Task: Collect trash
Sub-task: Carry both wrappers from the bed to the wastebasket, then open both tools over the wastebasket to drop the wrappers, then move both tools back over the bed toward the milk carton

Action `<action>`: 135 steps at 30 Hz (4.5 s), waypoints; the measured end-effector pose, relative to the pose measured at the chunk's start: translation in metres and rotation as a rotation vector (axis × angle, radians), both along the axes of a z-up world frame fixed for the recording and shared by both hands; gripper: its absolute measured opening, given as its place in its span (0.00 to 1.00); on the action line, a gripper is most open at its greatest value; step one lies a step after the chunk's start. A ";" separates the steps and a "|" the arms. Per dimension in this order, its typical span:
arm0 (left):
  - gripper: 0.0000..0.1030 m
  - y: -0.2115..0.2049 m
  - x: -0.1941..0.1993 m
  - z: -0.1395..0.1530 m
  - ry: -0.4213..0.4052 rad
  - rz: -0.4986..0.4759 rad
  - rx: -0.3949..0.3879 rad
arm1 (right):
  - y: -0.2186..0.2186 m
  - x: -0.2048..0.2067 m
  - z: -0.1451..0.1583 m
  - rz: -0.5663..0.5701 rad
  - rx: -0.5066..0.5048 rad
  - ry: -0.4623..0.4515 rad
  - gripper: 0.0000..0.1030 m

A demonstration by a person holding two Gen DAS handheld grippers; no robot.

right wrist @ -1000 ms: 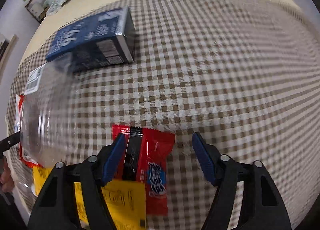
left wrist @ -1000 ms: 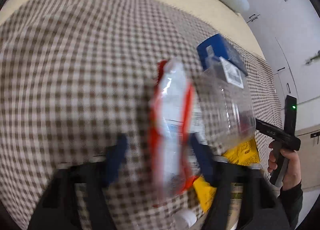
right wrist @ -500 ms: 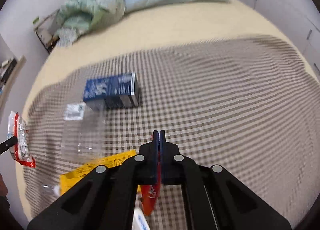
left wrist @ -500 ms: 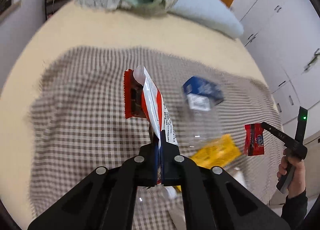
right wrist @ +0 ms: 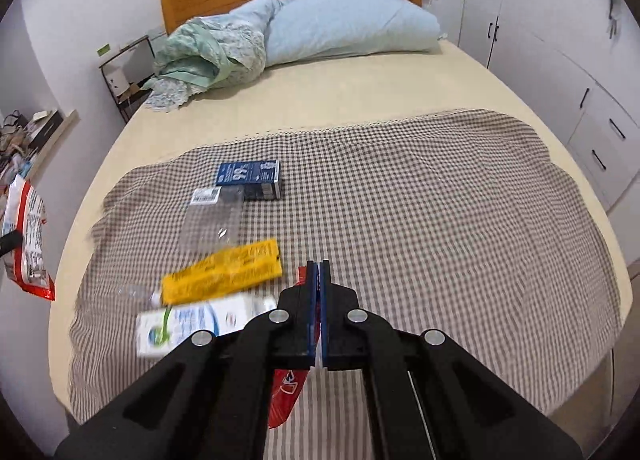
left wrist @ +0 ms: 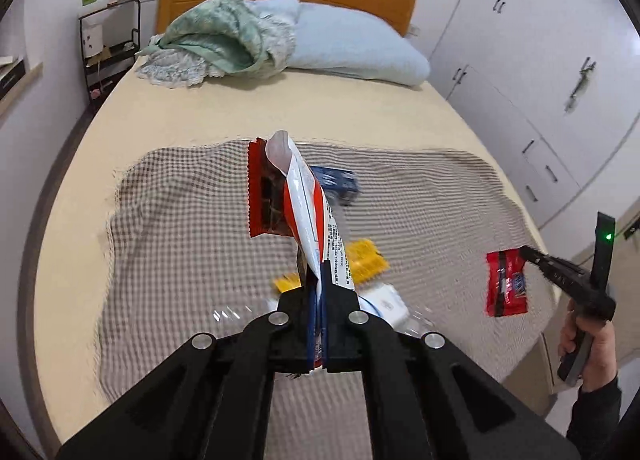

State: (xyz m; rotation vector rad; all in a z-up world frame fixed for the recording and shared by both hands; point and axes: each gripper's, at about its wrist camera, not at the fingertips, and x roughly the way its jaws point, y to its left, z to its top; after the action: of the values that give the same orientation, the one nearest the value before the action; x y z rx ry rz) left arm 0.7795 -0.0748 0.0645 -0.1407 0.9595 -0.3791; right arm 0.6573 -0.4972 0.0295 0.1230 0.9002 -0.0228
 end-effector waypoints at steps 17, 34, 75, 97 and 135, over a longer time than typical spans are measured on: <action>0.00 -0.180 -0.306 -0.093 0.107 -0.354 -0.074 | -0.071 -0.304 -0.109 -0.030 -0.026 0.031 0.01; 0.00 -0.359 -0.404 -0.349 0.532 -0.629 0.143 | -0.111 -0.449 -0.416 -0.155 0.043 0.345 0.01; 0.58 -0.449 -0.471 -0.570 0.693 -0.604 0.568 | -0.184 -0.577 -0.491 -0.594 0.361 0.254 0.55; 0.66 -0.416 -0.454 -0.382 0.105 -0.612 0.365 | -0.159 -0.550 -0.408 -0.513 0.060 0.357 0.57; 0.93 -0.025 -0.071 -0.211 -0.329 -0.339 -0.008 | 0.054 -0.184 -0.207 -0.125 -0.089 -0.037 0.63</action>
State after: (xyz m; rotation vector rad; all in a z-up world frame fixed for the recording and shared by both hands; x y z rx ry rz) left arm 0.7085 -0.0995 -0.1465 0.0787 0.6545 -0.6957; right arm 0.4730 -0.4433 -0.1772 0.0961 0.8524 -0.1760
